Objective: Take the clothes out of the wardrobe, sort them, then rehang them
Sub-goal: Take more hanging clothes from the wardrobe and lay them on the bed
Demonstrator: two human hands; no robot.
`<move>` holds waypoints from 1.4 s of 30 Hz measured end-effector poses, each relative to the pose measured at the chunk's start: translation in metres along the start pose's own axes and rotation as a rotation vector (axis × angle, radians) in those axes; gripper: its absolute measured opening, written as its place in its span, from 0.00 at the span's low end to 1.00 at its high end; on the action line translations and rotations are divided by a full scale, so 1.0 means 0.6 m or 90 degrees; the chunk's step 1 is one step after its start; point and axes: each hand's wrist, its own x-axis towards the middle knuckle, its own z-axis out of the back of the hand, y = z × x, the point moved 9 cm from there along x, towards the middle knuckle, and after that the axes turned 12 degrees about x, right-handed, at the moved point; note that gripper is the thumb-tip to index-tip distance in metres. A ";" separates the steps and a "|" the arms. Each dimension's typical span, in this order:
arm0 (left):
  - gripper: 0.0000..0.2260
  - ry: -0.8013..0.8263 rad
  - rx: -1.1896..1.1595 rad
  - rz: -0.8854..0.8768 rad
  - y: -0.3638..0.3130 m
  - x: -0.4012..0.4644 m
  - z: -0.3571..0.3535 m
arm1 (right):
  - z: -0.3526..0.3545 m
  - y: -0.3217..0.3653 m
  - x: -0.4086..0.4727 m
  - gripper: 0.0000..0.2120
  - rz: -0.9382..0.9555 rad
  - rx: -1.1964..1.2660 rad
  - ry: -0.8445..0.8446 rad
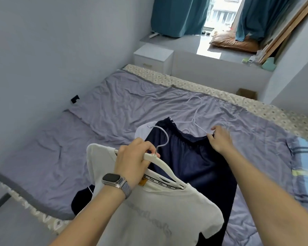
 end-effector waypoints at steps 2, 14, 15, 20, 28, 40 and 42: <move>0.04 -0.004 0.005 0.005 0.001 0.019 -0.014 | -0.048 -0.007 0.016 0.23 -0.027 -0.020 0.038; 0.03 0.046 0.035 0.012 -0.046 0.067 -0.082 | -0.065 0.078 -0.326 0.06 0.162 0.144 0.179; 0.03 0.048 0.032 -0.001 -0.053 0.067 -0.084 | -0.054 0.074 -0.326 0.08 0.162 0.144 0.122; 0.27 -0.026 -0.032 -0.054 -0.024 0.066 -0.037 | 0.042 0.065 -0.253 0.08 0.145 0.116 -0.024; 0.08 0.015 0.017 0.025 0.082 0.063 -0.073 | -0.002 0.070 -0.042 0.16 0.062 0.130 0.282; 0.07 0.044 0.003 0.092 0.153 0.060 -0.150 | -0.163 -0.067 0.047 0.31 -0.082 -0.079 0.074; 0.08 0.060 0.001 0.089 0.155 0.054 -0.164 | -0.213 -0.051 0.012 0.30 -0.029 -0.115 0.134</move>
